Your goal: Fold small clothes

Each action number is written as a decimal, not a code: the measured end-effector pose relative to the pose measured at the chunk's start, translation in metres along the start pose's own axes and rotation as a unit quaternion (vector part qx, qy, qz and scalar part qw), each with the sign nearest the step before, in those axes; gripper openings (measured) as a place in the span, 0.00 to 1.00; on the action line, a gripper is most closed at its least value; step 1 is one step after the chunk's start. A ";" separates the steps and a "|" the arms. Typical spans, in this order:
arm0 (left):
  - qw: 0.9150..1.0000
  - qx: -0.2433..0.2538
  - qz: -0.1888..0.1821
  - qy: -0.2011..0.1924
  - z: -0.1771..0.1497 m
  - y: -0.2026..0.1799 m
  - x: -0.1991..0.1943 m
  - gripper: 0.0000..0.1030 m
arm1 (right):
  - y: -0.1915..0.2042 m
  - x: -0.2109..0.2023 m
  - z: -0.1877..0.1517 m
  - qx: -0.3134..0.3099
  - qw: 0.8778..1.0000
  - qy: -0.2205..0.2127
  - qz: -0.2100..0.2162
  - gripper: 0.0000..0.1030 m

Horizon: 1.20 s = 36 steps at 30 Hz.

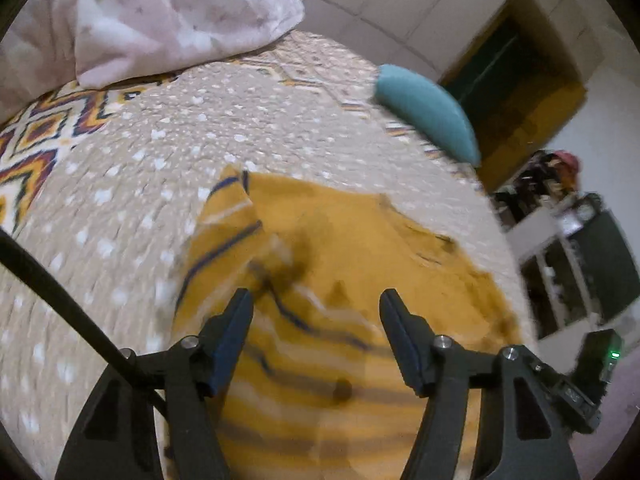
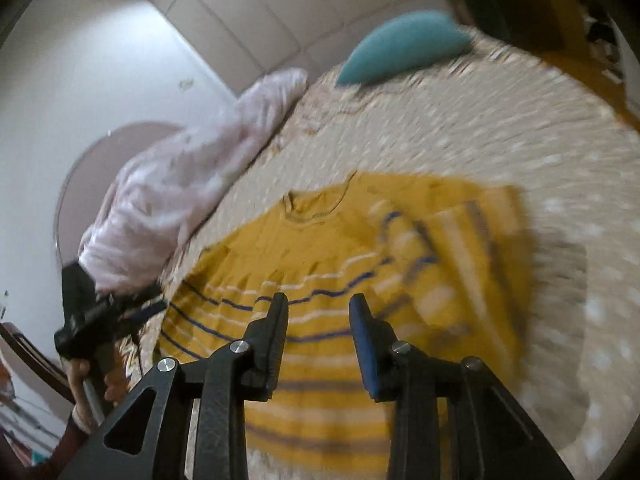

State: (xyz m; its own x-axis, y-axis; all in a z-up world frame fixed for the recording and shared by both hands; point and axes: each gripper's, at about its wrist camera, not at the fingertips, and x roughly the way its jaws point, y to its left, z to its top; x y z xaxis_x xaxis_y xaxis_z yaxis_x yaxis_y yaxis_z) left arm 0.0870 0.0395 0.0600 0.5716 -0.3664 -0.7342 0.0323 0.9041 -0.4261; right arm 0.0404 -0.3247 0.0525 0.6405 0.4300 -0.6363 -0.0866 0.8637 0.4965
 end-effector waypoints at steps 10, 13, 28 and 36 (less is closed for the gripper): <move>0.999 0.038 0.020 -0.011 0.010 0.025 0.056 0.79 | -0.118 0.032 0.017 0.192 0.978 -0.061 0.051 0.00; 0.996 0.079 0.043 -0.016 0.005 0.012 0.063 0.88 | -0.147 0.027 0.009 0.266 0.954 -0.095 0.097 0.00; 0.992 0.089 0.088 -0.027 -0.039 -0.008 -0.016 0.89 | -0.140 0.028 0.020 0.241 0.966 -0.056 0.077 0.00; 0.992 0.071 0.101 -0.041 -0.096 0.006 -0.058 0.89 | -0.117 -0.065 -0.019 0.172 0.980 -0.093 0.030 0.49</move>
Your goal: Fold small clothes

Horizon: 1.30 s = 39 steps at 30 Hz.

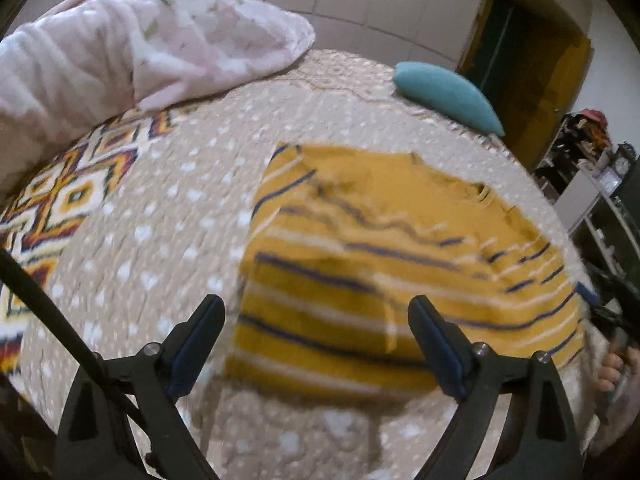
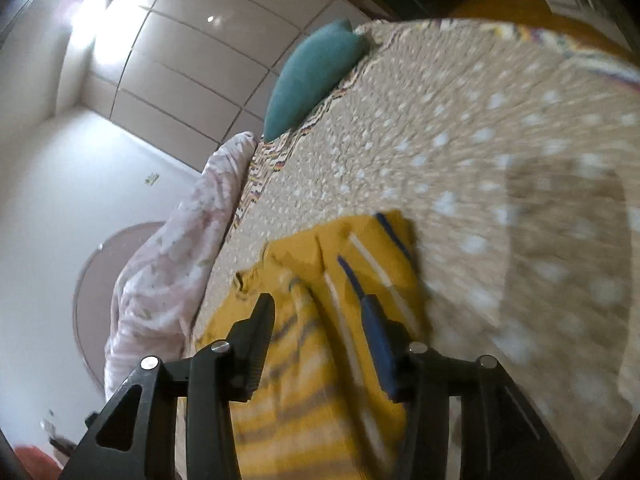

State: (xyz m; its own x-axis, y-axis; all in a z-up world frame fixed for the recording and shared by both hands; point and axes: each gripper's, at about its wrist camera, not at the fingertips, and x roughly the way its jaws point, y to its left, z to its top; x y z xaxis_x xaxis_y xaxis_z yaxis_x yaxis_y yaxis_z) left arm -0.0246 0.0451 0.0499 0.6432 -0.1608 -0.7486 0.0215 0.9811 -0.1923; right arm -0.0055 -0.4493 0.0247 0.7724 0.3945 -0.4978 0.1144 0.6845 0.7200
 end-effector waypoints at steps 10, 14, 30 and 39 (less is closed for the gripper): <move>0.998 0.022 0.052 -0.008 -0.034 -0.008 0.033 1.00 | -0.038 -0.049 -0.051 -0.059 0.997 -0.015 -0.038 0.45; 0.999 0.020 0.050 -0.011 -0.035 -0.006 0.033 1.00 | -0.030 -0.047 -0.060 -0.099 0.993 -0.028 -0.061 0.48; 0.998 0.020 0.043 -0.028 -0.039 -0.005 0.032 1.00 | -0.032 -0.040 -0.057 -0.095 0.994 -0.023 -0.054 0.49; 0.999 0.016 0.037 -0.034 -0.040 -0.004 0.031 1.00 | -0.033 -0.039 -0.056 -0.092 0.994 -0.024 -0.053 0.48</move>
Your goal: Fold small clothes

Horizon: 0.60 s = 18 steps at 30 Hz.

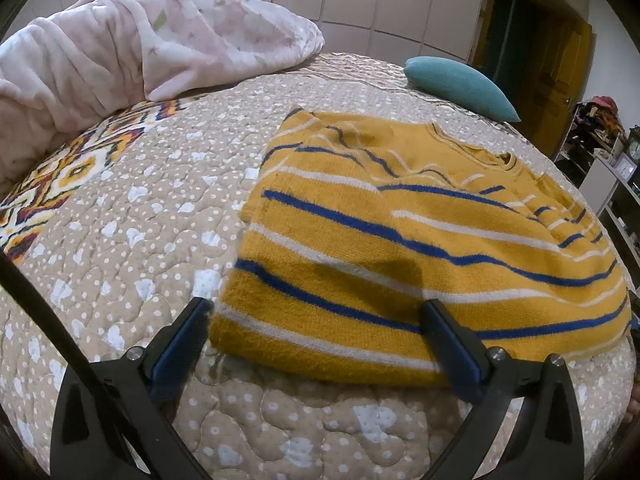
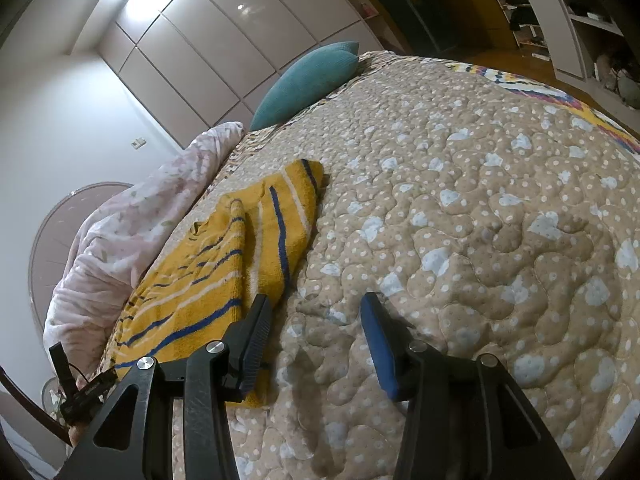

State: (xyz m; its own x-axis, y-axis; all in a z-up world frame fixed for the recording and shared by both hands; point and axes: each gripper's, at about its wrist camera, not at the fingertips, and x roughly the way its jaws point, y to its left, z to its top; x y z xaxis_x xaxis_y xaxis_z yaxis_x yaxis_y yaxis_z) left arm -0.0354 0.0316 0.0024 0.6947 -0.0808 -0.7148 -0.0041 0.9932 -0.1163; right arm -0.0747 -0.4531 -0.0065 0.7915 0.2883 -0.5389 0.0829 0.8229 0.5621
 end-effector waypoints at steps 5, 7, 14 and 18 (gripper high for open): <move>1.000 -0.001 -0.001 -0.001 0.000 0.000 0.000 1.00 | -0.002 0.000 -0.001 0.003 1.000 -0.004 0.003 0.48; 1.000 0.000 -0.001 -0.001 -0.001 0.001 -0.001 1.00 | -0.002 -0.001 -0.002 0.003 1.000 -0.004 0.003 0.48; 1.000 -0.003 -0.005 -0.005 0.000 0.000 -0.001 1.00 | -0.005 -0.006 0.002 0.024 1.000 0.005 0.010 0.49; 1.000 -0.007 -0.007 -0.009 -0.002 0.000 -0.003 1.00 | -0.004 -0.012 0.010 0.063 0.997 0.029 0.025 0.57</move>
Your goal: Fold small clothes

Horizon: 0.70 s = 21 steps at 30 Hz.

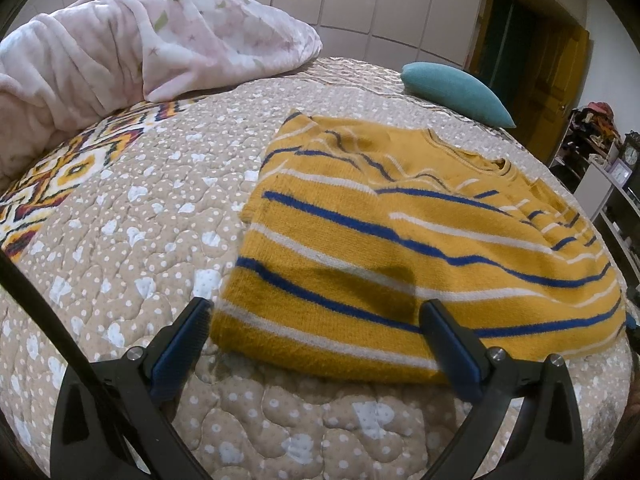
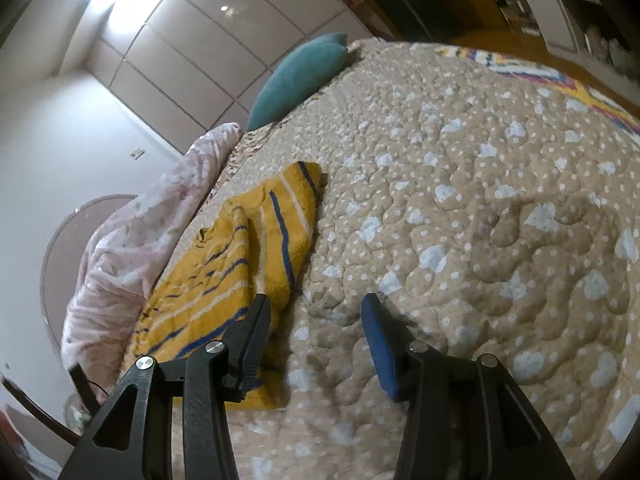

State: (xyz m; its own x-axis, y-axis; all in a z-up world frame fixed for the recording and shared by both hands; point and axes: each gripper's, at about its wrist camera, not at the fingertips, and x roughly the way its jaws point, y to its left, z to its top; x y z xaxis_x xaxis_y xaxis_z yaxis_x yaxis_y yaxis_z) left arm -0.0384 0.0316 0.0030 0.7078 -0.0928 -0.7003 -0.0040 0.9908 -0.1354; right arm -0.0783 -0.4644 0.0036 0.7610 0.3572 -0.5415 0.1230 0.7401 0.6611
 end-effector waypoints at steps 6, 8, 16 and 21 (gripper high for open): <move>1.000 -0.008 0.001 0.020 0.004 0.000 -0.002 1.00 | 0.022 0.013 -0.004 0.015 0.999 0.013 0.043 0.64; 0.999 -0.040 -0.024 0.028 0.008 0.006 -0.013 0.99 | 0.033 0.029 -0.006 -0.003 1.000 0.018 0.018 0.64; 0.981 -0.162 -0.107 -0.004 0.009 0.048 -0.076 0.99 | 0.078 0.052 -0.003 -0.031 0.999 0.029 -0.031 0.27; 0.981 -0.176 -0.077 -0.029 0.002 0.079 -0.096 0.99 | 0.169 0.044 0.004 -0.106 0.994 0.014 -0.035 0.24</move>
State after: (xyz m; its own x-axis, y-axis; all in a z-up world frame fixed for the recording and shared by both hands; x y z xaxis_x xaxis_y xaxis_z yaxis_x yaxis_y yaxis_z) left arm -0.1056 0.1189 0.0609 0.7583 -0.2227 -0.6127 -0.1299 0.8693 -0.4768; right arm -0.0218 -0.3261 0.0939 0.7370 0.3137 -0.5987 0.0358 0.8664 0.4981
